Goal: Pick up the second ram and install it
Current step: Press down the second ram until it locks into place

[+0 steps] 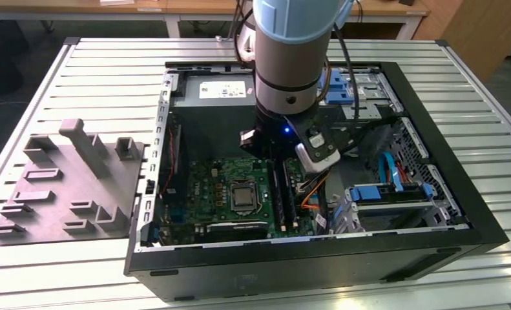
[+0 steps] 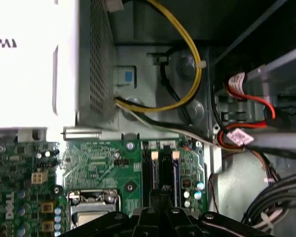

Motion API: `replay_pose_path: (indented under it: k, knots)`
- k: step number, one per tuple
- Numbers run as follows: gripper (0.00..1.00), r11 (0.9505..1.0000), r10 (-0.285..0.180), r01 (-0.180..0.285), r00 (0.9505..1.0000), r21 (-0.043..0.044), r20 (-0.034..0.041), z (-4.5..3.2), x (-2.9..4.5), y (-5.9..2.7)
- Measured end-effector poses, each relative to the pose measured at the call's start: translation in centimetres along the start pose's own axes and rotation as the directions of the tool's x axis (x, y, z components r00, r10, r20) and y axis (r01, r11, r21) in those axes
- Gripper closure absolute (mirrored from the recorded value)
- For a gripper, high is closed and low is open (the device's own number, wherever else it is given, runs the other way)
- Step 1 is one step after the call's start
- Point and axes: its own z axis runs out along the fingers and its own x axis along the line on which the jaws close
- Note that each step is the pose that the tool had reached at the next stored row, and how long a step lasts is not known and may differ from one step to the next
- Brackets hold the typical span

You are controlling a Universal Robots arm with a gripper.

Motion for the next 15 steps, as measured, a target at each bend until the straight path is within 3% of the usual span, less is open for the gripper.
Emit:
replay_pose_path:
  k: [15]
  knots:
    - [0.90, 1.0000, 0.000, 0.000, 1.0000, 0.0013, 0.0001, -0.24, -0.13, -2.93]
